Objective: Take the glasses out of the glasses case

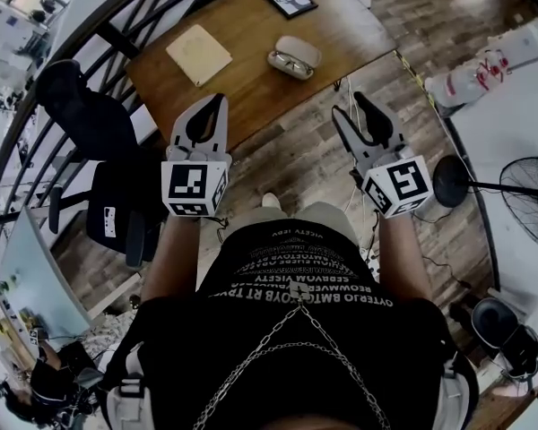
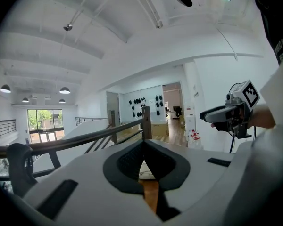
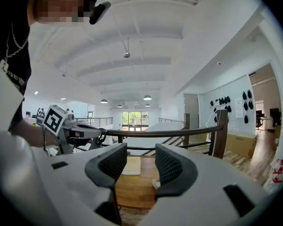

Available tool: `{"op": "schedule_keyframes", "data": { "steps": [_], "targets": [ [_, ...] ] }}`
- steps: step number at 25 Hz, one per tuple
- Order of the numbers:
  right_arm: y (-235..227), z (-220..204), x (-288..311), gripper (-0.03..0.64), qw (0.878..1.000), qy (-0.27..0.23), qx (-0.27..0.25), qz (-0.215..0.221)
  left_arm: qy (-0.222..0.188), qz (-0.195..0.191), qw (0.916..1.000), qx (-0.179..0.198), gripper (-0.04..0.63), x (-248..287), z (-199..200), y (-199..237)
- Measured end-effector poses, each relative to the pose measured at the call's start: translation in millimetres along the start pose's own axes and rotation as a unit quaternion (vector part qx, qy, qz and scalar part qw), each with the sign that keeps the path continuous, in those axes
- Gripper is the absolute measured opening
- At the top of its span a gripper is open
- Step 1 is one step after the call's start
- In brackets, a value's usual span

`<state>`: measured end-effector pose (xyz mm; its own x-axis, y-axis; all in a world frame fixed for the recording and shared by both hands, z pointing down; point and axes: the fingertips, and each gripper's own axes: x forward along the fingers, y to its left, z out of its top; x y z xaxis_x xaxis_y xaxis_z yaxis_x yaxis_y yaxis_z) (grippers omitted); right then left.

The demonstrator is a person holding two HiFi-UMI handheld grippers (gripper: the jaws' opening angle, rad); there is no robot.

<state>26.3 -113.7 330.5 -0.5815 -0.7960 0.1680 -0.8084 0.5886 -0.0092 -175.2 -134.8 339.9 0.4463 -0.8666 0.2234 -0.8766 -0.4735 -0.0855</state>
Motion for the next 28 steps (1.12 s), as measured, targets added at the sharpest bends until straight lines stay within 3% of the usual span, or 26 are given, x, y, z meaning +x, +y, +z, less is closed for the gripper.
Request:
{"op": "schedule_keyframes", "data": {
  "steps": [12,28],
  "targets": [
    [-47,-12,-6,0.183,1.0,0.005,0.016,-0.023,0.009,-0.02,0.9998,0.003,0.025,47,4,-21],
    [-113,0,38,0.183,1.0,0.002,0.002,0.006,0.02,-0.007,0.9997,0.014,0.025,112,26,-28]
  ]
}}
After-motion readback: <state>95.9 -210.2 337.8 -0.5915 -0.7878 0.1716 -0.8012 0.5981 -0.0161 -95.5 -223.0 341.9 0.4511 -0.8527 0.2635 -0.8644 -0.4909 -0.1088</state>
